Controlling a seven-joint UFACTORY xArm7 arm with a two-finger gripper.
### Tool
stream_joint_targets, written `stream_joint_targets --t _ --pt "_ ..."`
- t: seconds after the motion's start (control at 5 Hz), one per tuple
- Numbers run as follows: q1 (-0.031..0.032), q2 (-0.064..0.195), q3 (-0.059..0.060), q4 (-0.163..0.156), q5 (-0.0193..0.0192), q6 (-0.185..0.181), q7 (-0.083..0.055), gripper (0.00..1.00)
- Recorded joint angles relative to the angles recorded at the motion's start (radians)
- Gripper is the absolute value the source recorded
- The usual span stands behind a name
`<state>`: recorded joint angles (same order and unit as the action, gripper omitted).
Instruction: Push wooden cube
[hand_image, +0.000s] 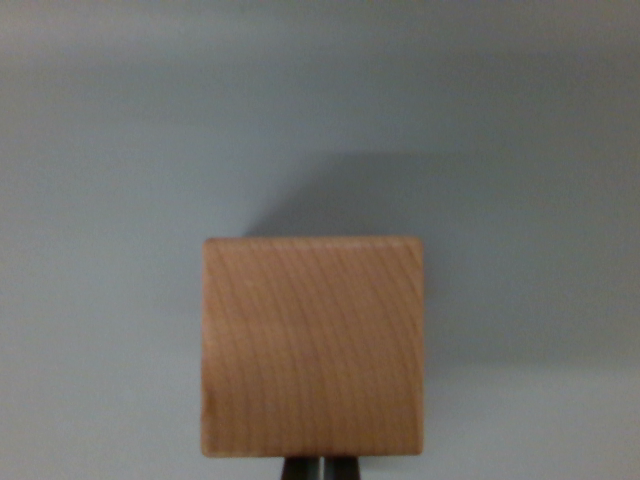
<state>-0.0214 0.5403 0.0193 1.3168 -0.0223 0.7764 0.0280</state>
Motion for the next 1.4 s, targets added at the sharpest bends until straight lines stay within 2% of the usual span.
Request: stream_joint_targets --t 0.2,0.4,0.6,0.8,1.0,1.2,1.4 --pt "0.0 0.0 0.0 0.0 0.0 0.0 0.0 1.0" --pt "0.0005 0.024 0.0 0.039 -0.0002 0.015 0.0 1.0" --pt "0.0005 0.024 0.0 0.039 -0.0002 0.015 0.0 1.0" --pt "0.0009 0.047 0.0 0.076 -0.0004 0.029 0.0 1.0" --pt "0.0009 0.047 0.0 0.076 -0.0004 0.029 0.0 1.0" --pt "0.0013 0.067 0.0 0.108 -0.0005 0.041 0.0 1.0" --pt "0.0013 0.067 0.0 0.108 -0.0005 0.041 0.0 1.0"
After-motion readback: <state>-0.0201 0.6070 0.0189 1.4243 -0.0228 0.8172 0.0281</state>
